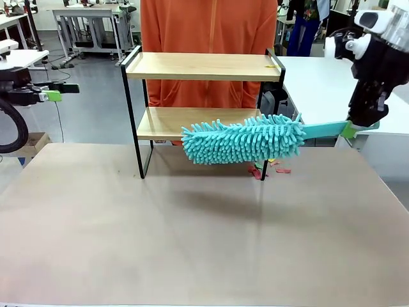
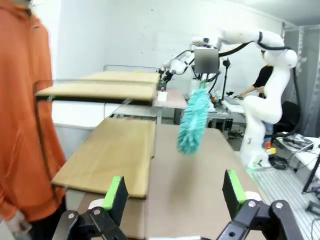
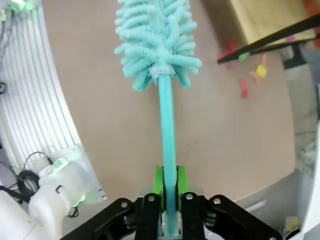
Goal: Clean the shelf.
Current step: Hand the Duster back to the human.
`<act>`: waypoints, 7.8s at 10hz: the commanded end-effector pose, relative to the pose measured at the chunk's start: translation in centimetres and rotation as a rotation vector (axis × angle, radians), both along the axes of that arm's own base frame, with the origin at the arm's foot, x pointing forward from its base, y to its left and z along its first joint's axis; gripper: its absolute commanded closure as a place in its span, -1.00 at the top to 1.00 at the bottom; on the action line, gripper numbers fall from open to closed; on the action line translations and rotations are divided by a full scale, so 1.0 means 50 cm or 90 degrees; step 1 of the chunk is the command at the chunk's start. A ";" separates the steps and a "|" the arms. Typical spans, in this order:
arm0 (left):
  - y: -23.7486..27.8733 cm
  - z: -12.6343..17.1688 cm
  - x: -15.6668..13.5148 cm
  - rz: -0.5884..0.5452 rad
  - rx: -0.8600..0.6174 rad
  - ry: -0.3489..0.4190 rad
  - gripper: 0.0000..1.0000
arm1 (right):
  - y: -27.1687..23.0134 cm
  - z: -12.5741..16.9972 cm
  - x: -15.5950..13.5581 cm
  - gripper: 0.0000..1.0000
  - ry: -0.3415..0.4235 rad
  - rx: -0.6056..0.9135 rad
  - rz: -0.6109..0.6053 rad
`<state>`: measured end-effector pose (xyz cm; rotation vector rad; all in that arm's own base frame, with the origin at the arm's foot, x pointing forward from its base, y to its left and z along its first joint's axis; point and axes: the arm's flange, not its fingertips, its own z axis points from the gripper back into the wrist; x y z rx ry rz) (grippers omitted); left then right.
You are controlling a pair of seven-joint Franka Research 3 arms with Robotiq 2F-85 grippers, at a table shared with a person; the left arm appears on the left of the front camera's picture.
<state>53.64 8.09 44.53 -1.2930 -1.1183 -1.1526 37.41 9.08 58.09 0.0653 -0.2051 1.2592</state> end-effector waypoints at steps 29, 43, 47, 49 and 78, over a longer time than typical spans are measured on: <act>-0.603 -0.170 -0.234 0.010 -0.060 -0.077 1.00 | -0.040 -0.072 0.067 -0.74 -0.002 0.101 0.152; -0.677 -0.176 -0.232 -0.047 -0.017 -0.101 -0.81 | -0.040 -0.072 0.067 -0.74 -0.002 0.101 0.152; -0.666 -0.174 -0.221 -0.032 -0.024 -0.083 -1.00 | -0.040 -0.072 0.067 -0.74 -0.002 0.101 0.152; -0.658 -0.179 -0.219 -0.028 -0.019 -0.081 -1.00 | -0.040 -0.072 0.067 -0.74 -0.002 0.101 0.152; -0.038 0.210 -0.359 0.774 -0.016 -0.070 -0.66 | -0.353 0.065 -0.077 1.00 -0.119 0.554 -0.013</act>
